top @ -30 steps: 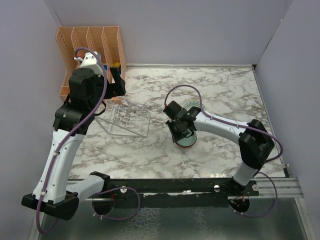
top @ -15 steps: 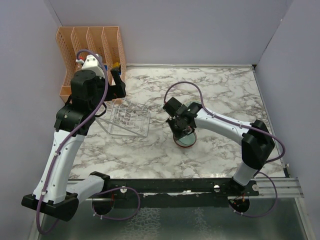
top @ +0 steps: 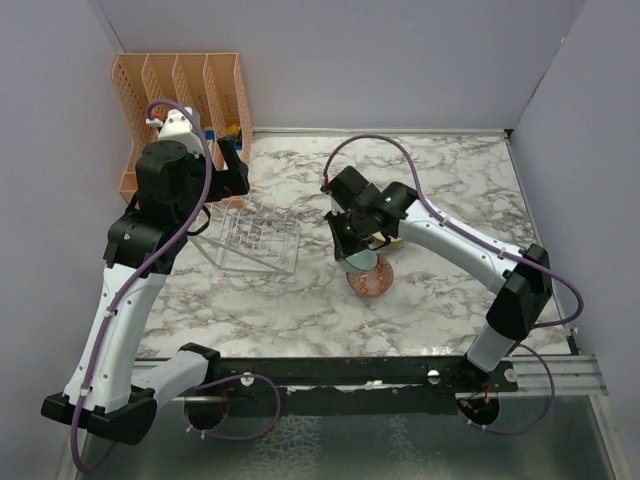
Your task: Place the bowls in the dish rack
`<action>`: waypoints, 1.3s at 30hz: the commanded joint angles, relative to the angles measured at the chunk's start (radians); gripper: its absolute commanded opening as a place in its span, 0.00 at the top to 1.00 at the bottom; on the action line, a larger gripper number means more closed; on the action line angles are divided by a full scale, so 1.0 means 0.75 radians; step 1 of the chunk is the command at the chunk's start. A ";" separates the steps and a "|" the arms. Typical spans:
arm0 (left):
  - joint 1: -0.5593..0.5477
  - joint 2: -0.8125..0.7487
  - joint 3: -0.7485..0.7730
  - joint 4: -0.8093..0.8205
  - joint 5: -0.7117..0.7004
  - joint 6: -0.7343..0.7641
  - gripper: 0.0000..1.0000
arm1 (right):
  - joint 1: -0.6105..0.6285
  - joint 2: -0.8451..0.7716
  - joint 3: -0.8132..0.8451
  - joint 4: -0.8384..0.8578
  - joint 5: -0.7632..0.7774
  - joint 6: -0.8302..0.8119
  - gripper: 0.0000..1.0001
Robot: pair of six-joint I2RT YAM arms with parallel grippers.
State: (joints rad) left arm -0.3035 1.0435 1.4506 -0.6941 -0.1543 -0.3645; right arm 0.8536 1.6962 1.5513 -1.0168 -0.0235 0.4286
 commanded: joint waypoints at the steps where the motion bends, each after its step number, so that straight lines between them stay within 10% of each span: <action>1: -0.005 -0.005 0.088 -0.016 -0.052 -0.005 0.01 | -0.002 -0.057 0.149 0.104 -0.180 0.012 0.99; 15: -0.006 0.013 0.197 -0.054 -0.095 0.027 0.01 | -0.127 -0.148 -0.328 1.357 -0.734 0.585 0.99; 29: -0.009 0.055 0.221 -0.047 -0.102 0.048 0.01 | -0.252 -0.012 -0.779 2.465 -0.789 1.154 0.99; 39: -0.017 0.104 0.256 -0.053 -0.097 0.057 0.01 | -0.257 0.193 -0.823 2.855 -0.665 1.384 0.99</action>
State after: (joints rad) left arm -0.3088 1.1099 1.6032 -0.7349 -0.2062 -0.3378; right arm 0.6659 1.8076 0.9344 0.8764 -0.5755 1.3594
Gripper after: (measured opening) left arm 0.990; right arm 0.036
